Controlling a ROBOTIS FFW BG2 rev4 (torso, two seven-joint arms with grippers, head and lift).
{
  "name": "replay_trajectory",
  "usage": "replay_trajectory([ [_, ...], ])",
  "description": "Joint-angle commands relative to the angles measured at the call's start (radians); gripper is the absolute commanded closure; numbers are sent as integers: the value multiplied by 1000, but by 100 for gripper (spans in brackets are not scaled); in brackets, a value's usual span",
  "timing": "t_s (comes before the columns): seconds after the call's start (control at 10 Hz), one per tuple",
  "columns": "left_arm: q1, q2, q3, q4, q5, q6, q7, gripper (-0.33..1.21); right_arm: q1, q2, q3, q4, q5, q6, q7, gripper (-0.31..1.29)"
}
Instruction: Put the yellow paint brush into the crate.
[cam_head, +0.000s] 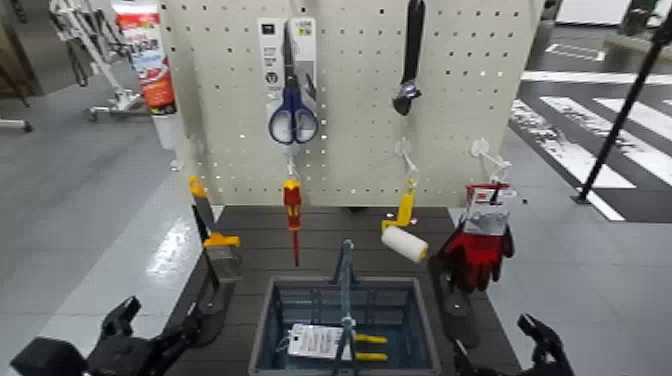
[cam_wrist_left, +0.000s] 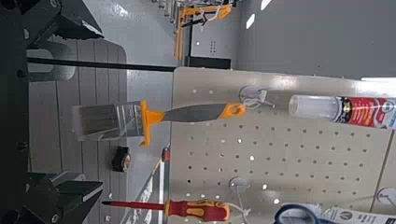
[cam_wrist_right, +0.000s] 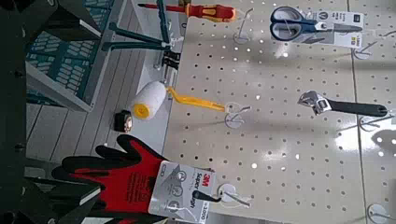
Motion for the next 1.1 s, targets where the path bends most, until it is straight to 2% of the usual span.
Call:
replay_trajectory([
  [0.1, -75, 8, 57, 19, 36, 77, -82, 20, -15, 0, 9, 8, -2, 8, 8, 14],
  [0.3, -118, 25, 106, 59, 76, 103, -136, 20, -19, 3, 11, 10, -5, 12, 16, 14],
  [0.6, -207, 68, 142, 142, 98, 163, -251, 20, -25, 5, 15, 13, -5, 12, 19, 14],
  [0.8, -282, 106, 132, 218, 99, 169, -320, 20, -33, 2, 18, 18, -6, 12, 25, 14],
  [1.1, -354, 143, 134, 303, 108, 170, -386, 20, -50, 5, 30, 30, -9, 14, 33, 14],
])
